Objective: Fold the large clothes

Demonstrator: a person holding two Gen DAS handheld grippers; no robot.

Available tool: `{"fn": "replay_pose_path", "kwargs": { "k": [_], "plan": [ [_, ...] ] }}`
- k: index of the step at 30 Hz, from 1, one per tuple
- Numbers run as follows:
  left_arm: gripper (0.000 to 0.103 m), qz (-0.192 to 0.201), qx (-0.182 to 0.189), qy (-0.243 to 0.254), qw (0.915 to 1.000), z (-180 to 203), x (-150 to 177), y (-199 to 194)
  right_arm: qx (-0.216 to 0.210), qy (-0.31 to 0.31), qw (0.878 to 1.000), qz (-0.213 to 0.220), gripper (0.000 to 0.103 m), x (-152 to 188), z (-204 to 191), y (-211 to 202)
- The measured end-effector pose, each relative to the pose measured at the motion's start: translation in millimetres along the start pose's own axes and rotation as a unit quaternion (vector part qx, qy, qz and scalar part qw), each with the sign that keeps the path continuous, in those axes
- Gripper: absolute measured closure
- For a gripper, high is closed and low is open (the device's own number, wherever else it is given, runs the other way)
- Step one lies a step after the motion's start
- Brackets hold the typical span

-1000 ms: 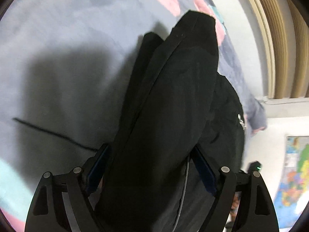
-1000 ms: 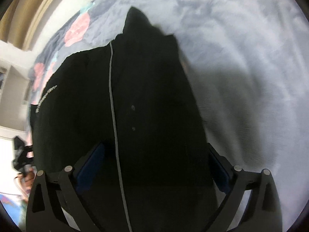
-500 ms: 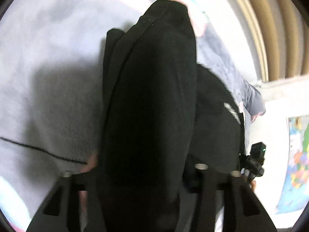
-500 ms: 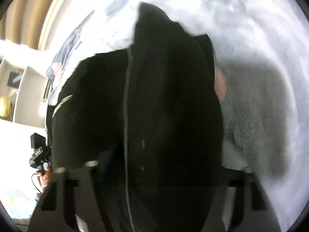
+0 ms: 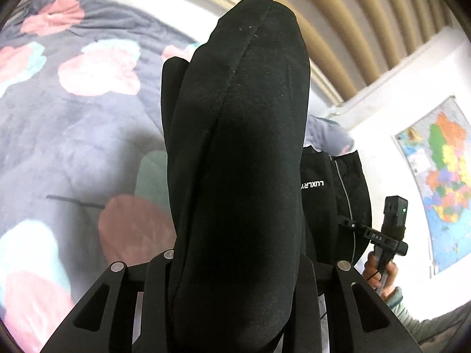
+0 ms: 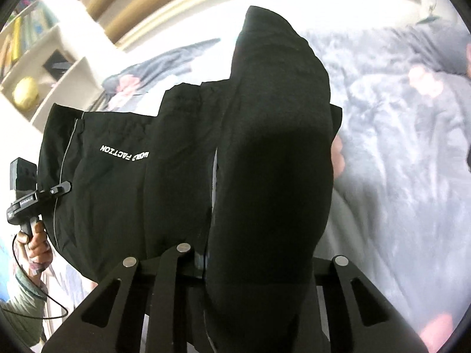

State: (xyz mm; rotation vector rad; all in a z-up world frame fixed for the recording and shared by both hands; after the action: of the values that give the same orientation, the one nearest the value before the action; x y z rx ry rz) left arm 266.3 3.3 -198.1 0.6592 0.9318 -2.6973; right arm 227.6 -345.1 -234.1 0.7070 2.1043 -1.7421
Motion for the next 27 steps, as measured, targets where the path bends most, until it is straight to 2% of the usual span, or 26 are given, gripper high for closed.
{"fn": "replay_pose_path", "kwargs": {
  "k": [4,6,7,10,13,14,15,16,17,18,19,21,22,24,27],
  "plan": [
    [0.07,-0.003,-0.002,0.007,1.0,19,36,-27,0.012,-0.022,1.0,0.004,0.075,33,-16,-50],
    [0.07,-0.014,-0.003,-0.002,0.9999,16,62,-42,0.024,-0.031,0.999,-0.006,0.075,53,-24,-61],
    [0.07,-0.019,-0.003,-0.008,0.9998,10,61,-46,0.027,-0.034,0.999,-0.011,0.075,63,-26,-65],
    [0.07,-0.045,-0.011,-0.038,0.9982,-5,93,-40,0.035,-0.028,0.998,-0.045,0.075,104,-28,-63],
    [0.068,-0.082,-0.023,-0.09,0.9923,-43,134,-23,0.039,-0.007,0.996,-0.085,0.075,138,-19,-42],
    [0.066,-0.097,-0.035,-0.114,0.9881,-64,150,-13,0.042,-0.003,0.994,-0.096,0.075,148,-16,-35],
    [0.063,-0.103,-0.061,-0.14,0.9829,-88,164,-5,0.046,0.009,0.991,-0.124,0.074,165,-9,-18],
    [0.054,-0.105,-0.076,-0.161,0.9784,-105,173,-2,0.056,0.016,0.989,-0.139,0.071,177,-3,-6],
    [0.043,-0.101,-0.07,-0.202,0.9715,-131,184,3,0.074,0.023,0.986,-0.148,0.068,186,6,5],
    [0.037,-0.088,-0.044,-0.243,0.9651,-149,189,5,0.083,0.035,0.984,-0.154,0.06,192,14,14],
    [0.035,-0.079,-0.027,-0.267,0.9602,-157,191,5,0.075,0.069,0.982,-0.161,0.05,198,26,23],
    [0.034,-0.071,0.006,-0.322,0.9442,-170,194,5,0.051,0.14,0.976,-0.162,0.047,202,47,30],
    [0.034,-0.076,0.003,-0.319,0.9447,-168,192,4,0.043,0.163,0.972,-0.164,0.045,202,54,31],
    [0.034,-0.084,-0.033,-0.276,0.9568,-157,185,-6,0.038,0.198,0.964,-0.171,0.043,203,65,28],
    [0.035,-0.077,-0.092,-0.218,0.9686,-143,171,-36,0.061,0.188,0.967,-0.163,0.043,211,83,3]
  ]
}}
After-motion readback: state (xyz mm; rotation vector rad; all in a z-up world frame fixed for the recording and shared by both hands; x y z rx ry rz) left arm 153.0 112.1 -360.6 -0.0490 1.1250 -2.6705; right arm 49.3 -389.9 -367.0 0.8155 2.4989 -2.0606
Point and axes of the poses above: each gripper's, at about its wrist camera, not at the fingertips, and y roughly the way its jaws point, z to its right, x to its underside, the point moved 6 cm from there along y, roughly the way its jaws point, and after that the axes turned 8 degrees about x, right-handed, at the moved point
